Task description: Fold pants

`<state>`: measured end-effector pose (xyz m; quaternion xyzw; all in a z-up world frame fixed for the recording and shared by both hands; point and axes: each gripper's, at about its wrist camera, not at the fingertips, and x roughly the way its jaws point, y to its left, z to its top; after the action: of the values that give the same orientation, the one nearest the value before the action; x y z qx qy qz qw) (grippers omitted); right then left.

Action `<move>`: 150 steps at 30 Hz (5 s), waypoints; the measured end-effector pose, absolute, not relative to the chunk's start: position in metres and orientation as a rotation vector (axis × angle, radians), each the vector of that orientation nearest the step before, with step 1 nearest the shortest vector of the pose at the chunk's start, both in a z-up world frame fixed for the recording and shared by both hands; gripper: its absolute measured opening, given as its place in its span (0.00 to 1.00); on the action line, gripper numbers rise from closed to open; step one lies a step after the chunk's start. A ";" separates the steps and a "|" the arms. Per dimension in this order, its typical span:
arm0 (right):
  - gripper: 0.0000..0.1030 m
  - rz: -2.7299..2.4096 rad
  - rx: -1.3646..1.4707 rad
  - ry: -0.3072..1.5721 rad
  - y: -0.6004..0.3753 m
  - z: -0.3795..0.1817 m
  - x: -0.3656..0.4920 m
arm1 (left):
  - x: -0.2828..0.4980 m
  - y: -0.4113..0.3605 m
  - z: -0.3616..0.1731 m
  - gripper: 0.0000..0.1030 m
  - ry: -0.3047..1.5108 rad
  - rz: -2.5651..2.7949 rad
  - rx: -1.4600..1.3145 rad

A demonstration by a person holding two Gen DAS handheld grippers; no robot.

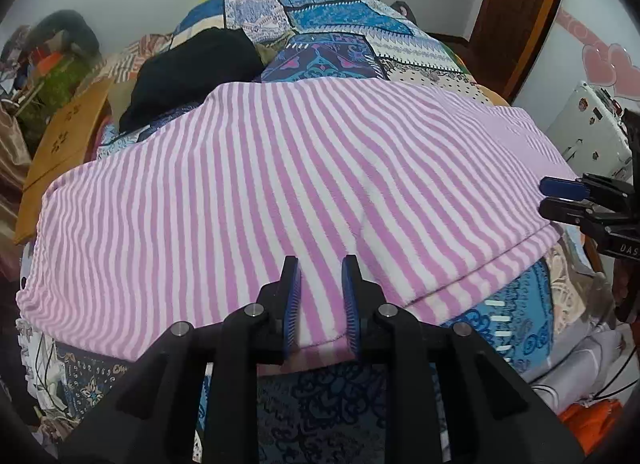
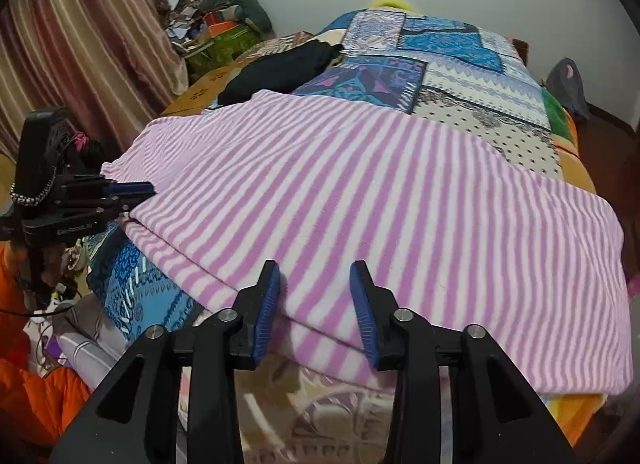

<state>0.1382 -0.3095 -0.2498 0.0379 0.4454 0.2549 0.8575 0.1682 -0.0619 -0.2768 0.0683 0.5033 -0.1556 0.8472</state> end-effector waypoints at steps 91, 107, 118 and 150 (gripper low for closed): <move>0.10 0.502 0.231 0.491 -0.325 -0.106 0.213 | 0.217 -0.073 -0.212 0.97 0.782 -0.296 0.022; 0.13 0.909 -0.125 0.893 -0.122 -0.226 0.186 | 0.190 0.078 -0.247 0.97 0.843 -0.026 -0.147; 0.45 0.872 -0.101 0.931 -0.150 -0.209 0.183 | 0.209 0.054 -0.239 0.97 0.822 -0.071 -0.104; 0.45 0.806 -0.160 0.803 -0.135 -0.192 0.297 | 0.255 0.045 -0.229 0.97 0.805 -0.055 -0.046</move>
<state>0.2973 -0.1353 -0.1917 -0.0756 0.3797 0.3814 0.8394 0.2550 0.0454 -0.2289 -0.0225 0.3915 -0.0268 0.9195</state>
